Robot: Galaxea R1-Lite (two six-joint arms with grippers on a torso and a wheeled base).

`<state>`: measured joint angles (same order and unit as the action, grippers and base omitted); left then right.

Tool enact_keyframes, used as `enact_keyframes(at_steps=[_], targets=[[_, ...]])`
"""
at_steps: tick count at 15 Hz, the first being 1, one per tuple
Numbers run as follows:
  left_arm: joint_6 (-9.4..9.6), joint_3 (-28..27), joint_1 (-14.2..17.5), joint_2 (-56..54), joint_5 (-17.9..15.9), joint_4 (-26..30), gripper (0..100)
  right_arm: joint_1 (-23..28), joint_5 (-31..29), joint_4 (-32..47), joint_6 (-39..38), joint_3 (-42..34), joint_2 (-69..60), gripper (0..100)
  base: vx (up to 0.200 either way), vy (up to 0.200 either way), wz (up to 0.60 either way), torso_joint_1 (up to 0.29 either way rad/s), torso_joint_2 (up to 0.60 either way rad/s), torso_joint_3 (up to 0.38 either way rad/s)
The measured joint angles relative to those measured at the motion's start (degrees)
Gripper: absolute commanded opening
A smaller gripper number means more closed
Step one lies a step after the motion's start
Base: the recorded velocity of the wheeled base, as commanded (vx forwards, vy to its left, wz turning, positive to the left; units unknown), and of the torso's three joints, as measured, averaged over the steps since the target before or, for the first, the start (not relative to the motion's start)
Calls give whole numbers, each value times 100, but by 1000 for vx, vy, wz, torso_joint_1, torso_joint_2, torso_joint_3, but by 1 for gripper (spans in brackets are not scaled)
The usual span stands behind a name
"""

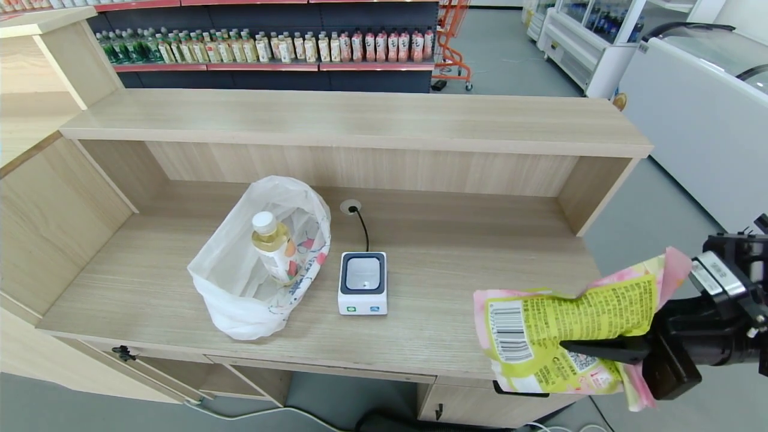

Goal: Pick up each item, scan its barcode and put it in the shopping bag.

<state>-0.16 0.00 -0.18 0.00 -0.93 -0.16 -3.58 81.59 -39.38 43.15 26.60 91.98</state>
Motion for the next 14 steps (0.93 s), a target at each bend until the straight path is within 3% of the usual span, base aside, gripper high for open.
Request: enact_keyframes(at_steps=[4, 10, 14], targets=[[0, 0, 0, 0, 0, 0, 100, 26, 323, 1128, 1955, -32, -22, 0, 0, 0, 0, 0, 0, 0], [0, 0, 0, 0, 0, 0, 100, -540, 162, 1365, 2399, 5, -124, 0, 0, 0, 0, 0, 0, 0], [0, 0, 0, 0, 0, 0, 100, -738, 148, 1640, 3167, -32, -132, 0, 0, 0, 0, 0, 0, 0]])
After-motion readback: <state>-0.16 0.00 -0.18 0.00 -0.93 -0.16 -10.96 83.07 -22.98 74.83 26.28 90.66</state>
